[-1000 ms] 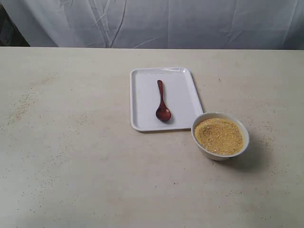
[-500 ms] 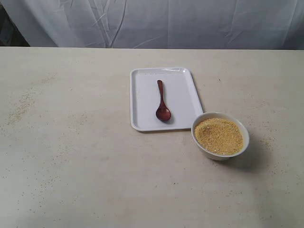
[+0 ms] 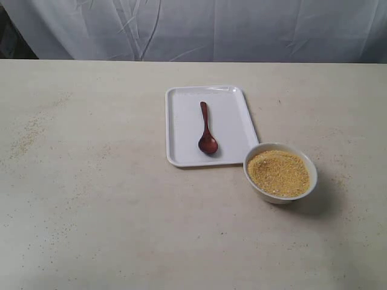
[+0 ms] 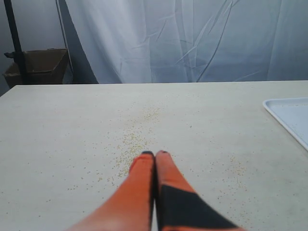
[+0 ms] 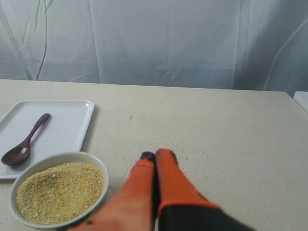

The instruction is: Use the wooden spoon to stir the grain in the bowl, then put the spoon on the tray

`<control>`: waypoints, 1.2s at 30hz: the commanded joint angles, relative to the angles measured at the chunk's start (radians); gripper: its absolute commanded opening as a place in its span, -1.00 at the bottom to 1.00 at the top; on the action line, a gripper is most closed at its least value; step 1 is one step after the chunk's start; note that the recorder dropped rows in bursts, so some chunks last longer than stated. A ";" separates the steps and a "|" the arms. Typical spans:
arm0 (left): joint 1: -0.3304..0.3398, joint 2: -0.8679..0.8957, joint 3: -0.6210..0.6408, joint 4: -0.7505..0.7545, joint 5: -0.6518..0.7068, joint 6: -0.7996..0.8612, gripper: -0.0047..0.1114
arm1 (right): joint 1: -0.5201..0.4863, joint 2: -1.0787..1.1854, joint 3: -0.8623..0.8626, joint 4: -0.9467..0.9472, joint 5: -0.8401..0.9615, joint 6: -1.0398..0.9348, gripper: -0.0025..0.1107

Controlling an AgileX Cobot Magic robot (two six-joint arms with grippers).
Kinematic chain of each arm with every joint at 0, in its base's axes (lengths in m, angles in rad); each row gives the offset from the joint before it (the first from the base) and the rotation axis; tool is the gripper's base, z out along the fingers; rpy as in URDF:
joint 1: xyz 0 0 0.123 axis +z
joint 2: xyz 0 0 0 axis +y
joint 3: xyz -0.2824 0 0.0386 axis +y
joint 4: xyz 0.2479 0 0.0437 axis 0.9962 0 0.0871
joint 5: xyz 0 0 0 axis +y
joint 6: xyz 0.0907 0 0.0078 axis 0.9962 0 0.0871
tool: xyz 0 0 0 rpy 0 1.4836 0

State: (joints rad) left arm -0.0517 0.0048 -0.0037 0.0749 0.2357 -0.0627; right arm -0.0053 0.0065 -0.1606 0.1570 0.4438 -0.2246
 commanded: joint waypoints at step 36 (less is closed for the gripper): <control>0.001 -0.005 0.004 -0.003 -0.005 -0.003 -0.92 | -0.004 -0.006 0.021 0.000 0.016 0.217 -0.97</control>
State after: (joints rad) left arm -0.0517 0.0048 -0.0037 0.0749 0.2357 -0.0627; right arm -0.0053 0.0057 -0.1438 0.1570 0.4601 -0.0738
